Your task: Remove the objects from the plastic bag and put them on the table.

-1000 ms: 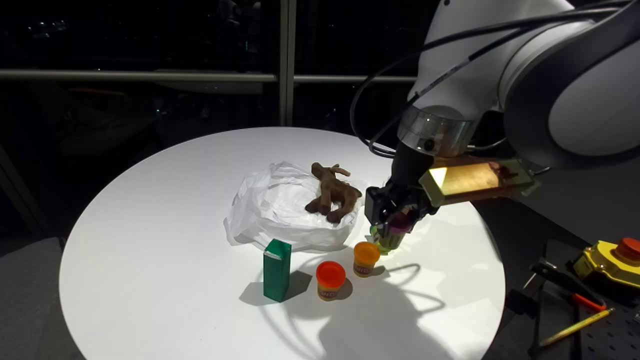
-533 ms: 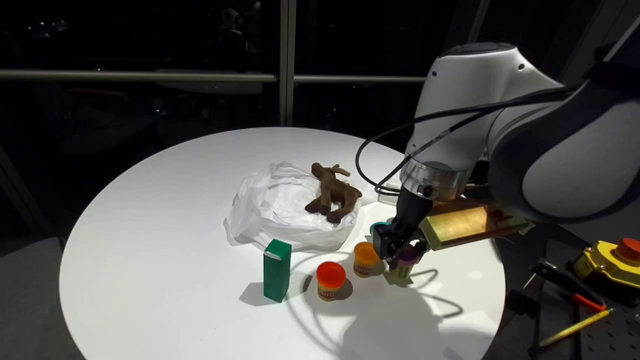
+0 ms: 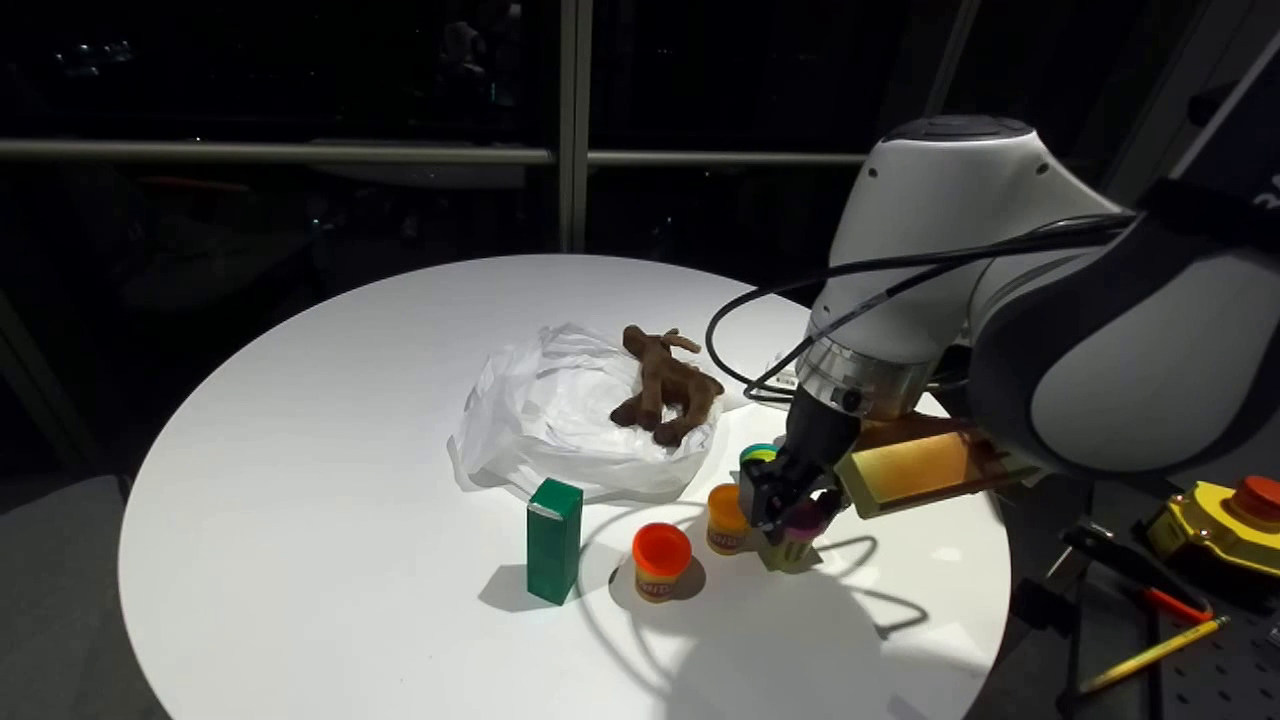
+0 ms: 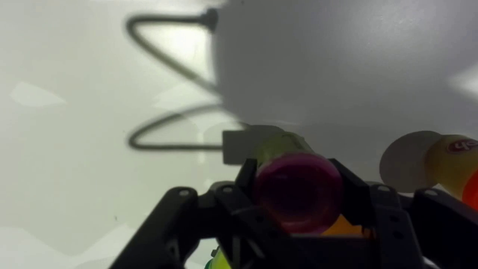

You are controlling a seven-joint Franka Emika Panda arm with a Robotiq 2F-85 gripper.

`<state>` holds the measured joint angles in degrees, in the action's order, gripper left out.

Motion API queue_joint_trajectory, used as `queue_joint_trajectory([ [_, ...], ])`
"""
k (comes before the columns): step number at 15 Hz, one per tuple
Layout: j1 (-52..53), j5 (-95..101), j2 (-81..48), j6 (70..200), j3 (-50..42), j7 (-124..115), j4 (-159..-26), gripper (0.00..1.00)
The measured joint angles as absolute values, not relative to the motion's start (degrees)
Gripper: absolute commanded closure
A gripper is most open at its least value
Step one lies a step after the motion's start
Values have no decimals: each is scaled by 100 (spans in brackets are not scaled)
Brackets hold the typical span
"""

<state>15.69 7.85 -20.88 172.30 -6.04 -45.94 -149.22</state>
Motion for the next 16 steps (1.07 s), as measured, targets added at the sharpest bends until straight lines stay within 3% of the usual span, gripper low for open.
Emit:
queue_joint_trajectory([
  [1, 1629, 785, -2161, 17292, -678, -4530, -14904, 75],
  [2, 1680, 780, -2238, 17342, -738, -4449, -14882, 25],
  [3, 1733, 767, -2316, 17384, -791, -4362, -14862, 24],
  [6, 1939, 724, -2469, 17491, -973, -4142, -14816, 4],
  [7, 1998, 686, -2476, 17493, -1016, -4074, -14807, 0],
  [16, 2209, 488, -2239, 16899, -1419, -3667, -14142, 0],
])
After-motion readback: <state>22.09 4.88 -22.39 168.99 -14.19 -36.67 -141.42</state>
